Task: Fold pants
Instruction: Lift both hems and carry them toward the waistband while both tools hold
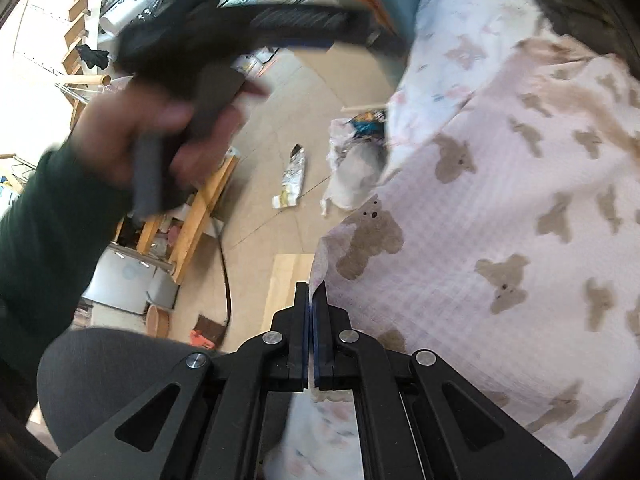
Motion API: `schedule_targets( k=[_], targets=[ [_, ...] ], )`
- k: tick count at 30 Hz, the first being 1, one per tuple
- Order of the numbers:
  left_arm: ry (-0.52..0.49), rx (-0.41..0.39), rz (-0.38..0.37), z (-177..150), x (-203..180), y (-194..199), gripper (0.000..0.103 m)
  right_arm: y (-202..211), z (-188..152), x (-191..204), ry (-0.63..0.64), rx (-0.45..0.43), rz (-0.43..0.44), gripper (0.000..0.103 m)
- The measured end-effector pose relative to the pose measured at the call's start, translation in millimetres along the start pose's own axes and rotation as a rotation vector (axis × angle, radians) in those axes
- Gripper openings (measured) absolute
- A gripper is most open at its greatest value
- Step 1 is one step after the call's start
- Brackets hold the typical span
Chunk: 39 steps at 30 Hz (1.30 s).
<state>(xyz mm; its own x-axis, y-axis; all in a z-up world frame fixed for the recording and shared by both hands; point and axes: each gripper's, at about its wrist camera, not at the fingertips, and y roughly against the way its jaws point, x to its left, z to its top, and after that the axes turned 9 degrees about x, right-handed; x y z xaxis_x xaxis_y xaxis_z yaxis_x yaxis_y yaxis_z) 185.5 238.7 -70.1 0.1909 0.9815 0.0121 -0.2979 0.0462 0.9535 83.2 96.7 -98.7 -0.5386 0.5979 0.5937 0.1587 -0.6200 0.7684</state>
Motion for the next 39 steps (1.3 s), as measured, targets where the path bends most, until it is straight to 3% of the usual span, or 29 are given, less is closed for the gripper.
schedule_targets(
  k=[5,9,10,12,13,16,20,22,23,25,26,28,30,33,34,35,36,39],
  targets=[
    [0.178,0.014,-0.096,-51.3,21.6,-7.4,0.088,-54.1,13.6,-4.4,-0.032,0.019,0.001,0.005],
    [0.211,0.051,-0.178,-67.3,17.6,-23.2,0.088,-61.1,7.3,-19.4,-0.073,0.042,-0.023,0.013],
    [0.213,0.050,-0.183,-68.4,16.5,-25.4,0.088,-53.4,3.4,-22.2,-0.081,0.033,-0.015,0.019],
    [0.213,0.071,-0.216,-71.1,13.5,-34.4,0.088,-25.0,-13.1,-31.1,-0.099,0.010,-0.009,0.061],
    [0.206,0.095,-0.247,-73.0,11.7,-39.8,0.088,-8.7,-24.1,-36.2,-0.100,-0.015,-0.011,0.065],
    [0.190,0.168,-0.371,-82.0,-0.1,-60.7,0.088,47.7,-67.4,-59.5,-0.145,-0.106,-0.050,0.064],
    [0.182,0.221,-0.453,-92.9,-19.9,-80.3,0.087,116.3,-132.9,-117.3,-0.356,-0.277,-0.122,0.065],
    [0.161,0.261,-0.435,-92.3,-35.7,-87.5,0.075,136.3,-167.1,-162.5,-0.531,-0.345,-0.161,0.067],
    [0.141,0.255,-0.430,-89.8,-41.0,-85.1,0.053,137.6,-181.3,-178.1,-0.603,-0.354,-0.150,0.067],
    [0.105,0.212,-0.400,-83.6,-50.9,-74.4,0.042,130.2,-198.4,-210.2,-0.720,-0.331,-0.065,0.067],
    [0.075,0.209,-0.399,-80.6,-56.6,-70.4,0.030,117.6,-202.0,-220.7,-0.746,-0.301,-0.031,0.067],
    [0.013,0.279,-0.399,-76.5,-70.9,-74.1,0.021,93.3,-194.9,-221.3,-0.723,-0.273,0.015,0.067],
    [-0.069,0.312,-0.352,-77.8,-84.5,-76.6,0.004,68.8,-186.6,-211.4,-0.670,-0.221,0.070,0.067],
    [-0.179,0.305,-0.272,-80.8,-105.0,-71.1,0.002,73.9,-179.7,-193.9,-0.588,-0.218,-0.011,0.065],
    [-0.194,0.305,-0.236,-80.0,-108.6,-70.1,0.002,72.4,-176.1,-195.0,-0.578,-0.218,-0.015,0.058],
    [-0.205,0.307,-0.199,-78.6,-111.2,-68.3,0.002,71.0,-172.6,-193.0,-0.557,-0.208,-0.024,0.026],
    [-0.213,0.309,-0.186,-76.7,-113.0,-65.8,0.002,67.6,-172.6,-188.5,-0.552,-0.197,-0.010,0.005],
    [-0.224,0.288,-0.150,-66.2,-116.9,-44.8,0.002,73.6,-172.0,-185.2,-0.538,-0.222,-0.011,0.005]
  ],
)
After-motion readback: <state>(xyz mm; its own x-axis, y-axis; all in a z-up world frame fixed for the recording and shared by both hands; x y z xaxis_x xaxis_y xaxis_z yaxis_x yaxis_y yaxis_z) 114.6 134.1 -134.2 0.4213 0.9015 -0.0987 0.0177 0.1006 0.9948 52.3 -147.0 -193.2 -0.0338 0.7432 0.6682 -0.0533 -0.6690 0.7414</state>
